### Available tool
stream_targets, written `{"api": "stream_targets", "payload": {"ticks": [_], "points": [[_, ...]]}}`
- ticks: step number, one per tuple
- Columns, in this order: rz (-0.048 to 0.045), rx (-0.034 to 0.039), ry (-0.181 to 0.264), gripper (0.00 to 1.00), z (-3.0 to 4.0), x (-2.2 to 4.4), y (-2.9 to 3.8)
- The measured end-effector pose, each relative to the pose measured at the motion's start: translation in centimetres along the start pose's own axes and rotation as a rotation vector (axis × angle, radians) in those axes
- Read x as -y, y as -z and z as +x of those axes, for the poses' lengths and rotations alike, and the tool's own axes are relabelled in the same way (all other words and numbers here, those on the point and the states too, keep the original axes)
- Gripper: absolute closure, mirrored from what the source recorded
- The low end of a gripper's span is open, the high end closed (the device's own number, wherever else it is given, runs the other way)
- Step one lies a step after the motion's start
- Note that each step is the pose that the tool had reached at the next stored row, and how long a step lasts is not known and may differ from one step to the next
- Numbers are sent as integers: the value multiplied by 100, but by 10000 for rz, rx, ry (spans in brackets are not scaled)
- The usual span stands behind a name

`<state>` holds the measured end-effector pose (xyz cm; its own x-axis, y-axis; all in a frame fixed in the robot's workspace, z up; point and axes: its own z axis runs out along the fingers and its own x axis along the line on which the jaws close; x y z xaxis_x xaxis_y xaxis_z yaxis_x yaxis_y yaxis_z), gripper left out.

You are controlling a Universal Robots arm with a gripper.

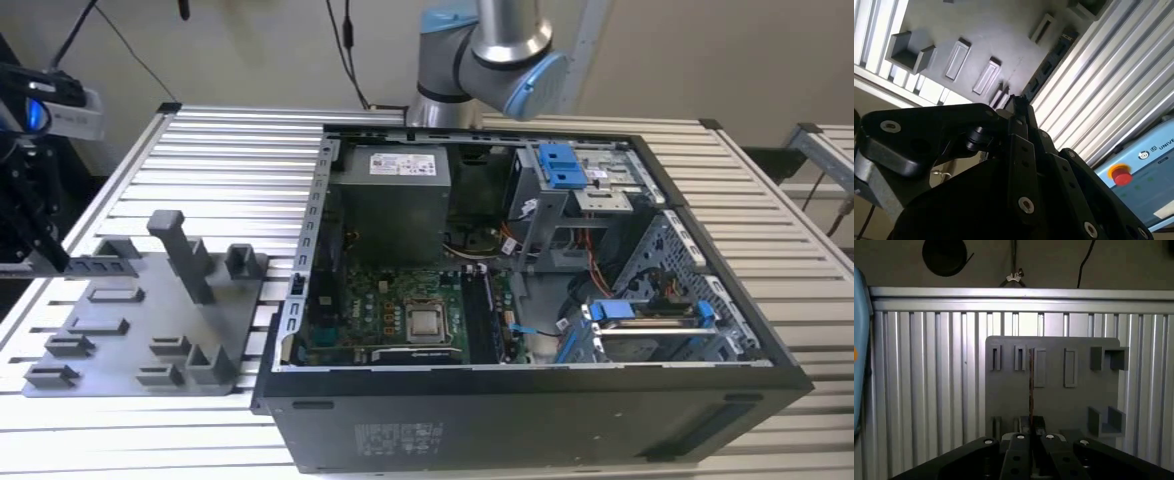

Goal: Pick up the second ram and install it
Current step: 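Pick up the second ram and move it above second insertion slot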

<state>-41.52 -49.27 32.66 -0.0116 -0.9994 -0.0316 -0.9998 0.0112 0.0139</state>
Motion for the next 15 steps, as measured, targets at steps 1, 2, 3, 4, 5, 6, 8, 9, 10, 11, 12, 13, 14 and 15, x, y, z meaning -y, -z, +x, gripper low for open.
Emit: {"api": "stream_targets", "payload": {"ticks": [1,2,3,4,5,6,8,9,10,11,12,13,14,15], "points": [[0,2,1,86,-1,0,26],[-1,2,1,86,-1,0,52],[-1,6,1,86,-2,-1,74],[-1,14,2,86,-3,-1,94],[-1,25,0,86,-3,-1,112],[-1,36,-3,86,-4,-1,126],[1,48,-13,86,-5,-2,155],[0,51,-15,86,-5,-2,170],[-1,51,-15,86,-6,-2,186],[-1,51,-16,86,-6,-3,203],[-4,51,-16,86,-6,-3,220],[-9,51,-16,86,-7,-3,233],[-14,51,-17,86,-7,-3,246],[-19,52,-16,86,-7,-3,260]]}}
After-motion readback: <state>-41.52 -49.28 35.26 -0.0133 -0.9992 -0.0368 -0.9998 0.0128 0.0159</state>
